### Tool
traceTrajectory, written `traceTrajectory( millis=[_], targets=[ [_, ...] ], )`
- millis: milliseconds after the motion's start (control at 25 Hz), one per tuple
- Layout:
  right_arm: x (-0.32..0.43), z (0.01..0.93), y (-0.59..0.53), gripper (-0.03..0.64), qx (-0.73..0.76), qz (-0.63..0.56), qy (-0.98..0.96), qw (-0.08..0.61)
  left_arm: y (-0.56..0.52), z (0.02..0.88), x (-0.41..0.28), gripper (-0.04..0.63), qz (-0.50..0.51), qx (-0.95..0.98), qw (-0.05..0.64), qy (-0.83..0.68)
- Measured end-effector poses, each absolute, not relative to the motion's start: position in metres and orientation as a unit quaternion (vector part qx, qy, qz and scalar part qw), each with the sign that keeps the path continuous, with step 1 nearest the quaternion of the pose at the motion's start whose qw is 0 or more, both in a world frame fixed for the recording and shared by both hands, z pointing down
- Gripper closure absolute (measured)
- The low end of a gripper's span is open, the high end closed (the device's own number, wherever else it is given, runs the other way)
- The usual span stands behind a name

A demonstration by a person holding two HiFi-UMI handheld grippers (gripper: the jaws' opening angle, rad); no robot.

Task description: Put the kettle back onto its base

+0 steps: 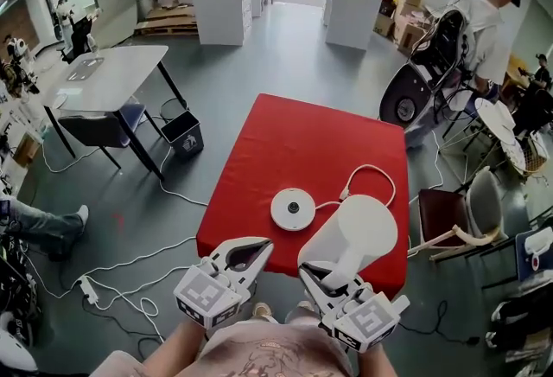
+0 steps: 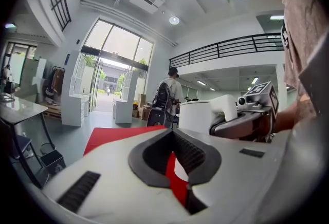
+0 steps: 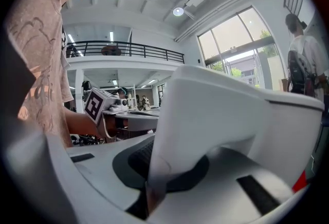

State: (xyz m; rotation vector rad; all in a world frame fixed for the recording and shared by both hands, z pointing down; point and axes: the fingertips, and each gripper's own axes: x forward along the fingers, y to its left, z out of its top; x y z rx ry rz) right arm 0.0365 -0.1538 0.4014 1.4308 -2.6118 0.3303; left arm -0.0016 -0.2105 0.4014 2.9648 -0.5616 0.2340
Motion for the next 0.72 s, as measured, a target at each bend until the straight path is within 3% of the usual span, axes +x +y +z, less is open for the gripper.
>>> traceTrajectory(
  millis=[720],
  targets=[
    [0.069, 0.407, -0.211, 0.578, 0.444, 0.114, -0.886, 0.073, -0.265, 0.407, 0.021, 0.598, 0.077, 0.970, 0.067, -0.222]
  ],
)
